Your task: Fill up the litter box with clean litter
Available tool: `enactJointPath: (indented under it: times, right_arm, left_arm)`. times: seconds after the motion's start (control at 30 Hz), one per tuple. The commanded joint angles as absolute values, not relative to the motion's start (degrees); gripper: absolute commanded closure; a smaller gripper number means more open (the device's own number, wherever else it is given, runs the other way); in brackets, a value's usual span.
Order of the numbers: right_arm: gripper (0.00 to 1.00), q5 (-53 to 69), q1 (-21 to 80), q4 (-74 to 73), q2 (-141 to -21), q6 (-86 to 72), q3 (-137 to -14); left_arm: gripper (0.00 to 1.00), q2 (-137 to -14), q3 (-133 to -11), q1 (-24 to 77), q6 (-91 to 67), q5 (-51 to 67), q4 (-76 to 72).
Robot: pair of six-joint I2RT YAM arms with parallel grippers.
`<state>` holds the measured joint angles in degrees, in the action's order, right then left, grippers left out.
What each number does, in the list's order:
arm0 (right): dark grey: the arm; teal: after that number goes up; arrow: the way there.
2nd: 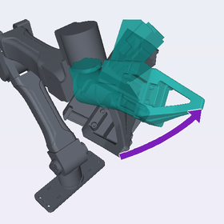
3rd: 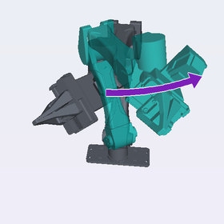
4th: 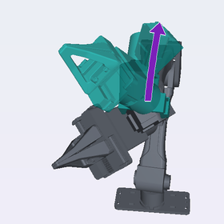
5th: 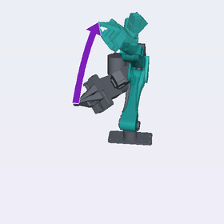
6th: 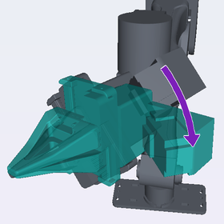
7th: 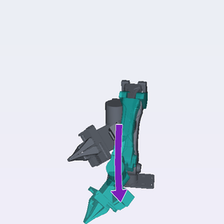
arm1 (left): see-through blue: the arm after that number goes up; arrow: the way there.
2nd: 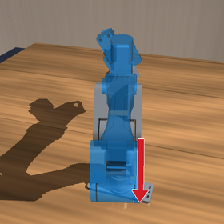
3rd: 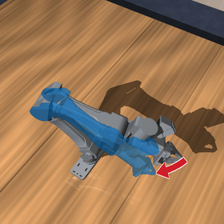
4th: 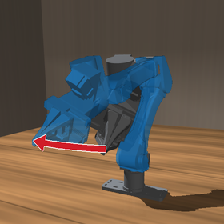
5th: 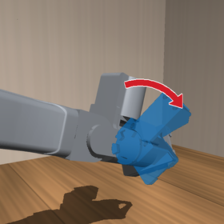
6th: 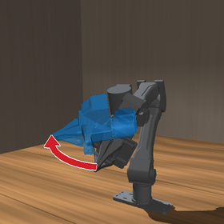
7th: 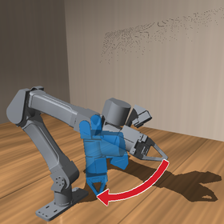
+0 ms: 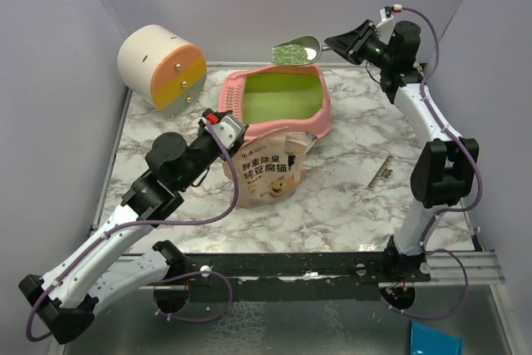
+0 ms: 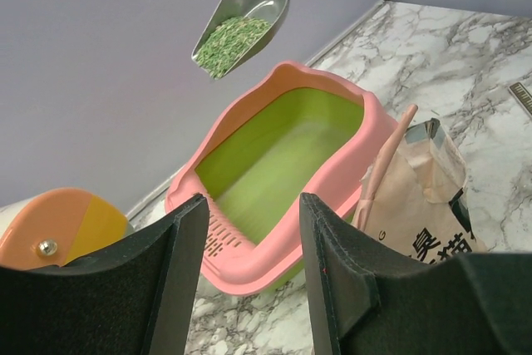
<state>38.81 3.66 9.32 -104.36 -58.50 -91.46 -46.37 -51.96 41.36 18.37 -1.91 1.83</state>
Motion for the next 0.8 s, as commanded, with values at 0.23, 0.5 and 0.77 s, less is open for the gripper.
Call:
enactJointPath:
  times: [0.23, 0.5, 0.77]
  right_arm:
    - [0.99, 21.73, 10.95, -10.61, -111.73, -34.13, -114.11]
    - [0.99, 14.21, 14.33, -16.62, -113.25, -25.27, -121.22]
    - [0.99, 10.15, 15.87, -20.72, -110.67, -18.32, -122.06]
  left_arm:
    - [0.45, -44.6, -53.58, 41.12, 17.45, -3.04, 4.58]
    - [0.44, -44.67, -54.78, 41.12, 16.82, -2.21, 6.94]
    - [0.44, -44.89, -55.33, 41.13, 16.81, -1.83, 7.84]
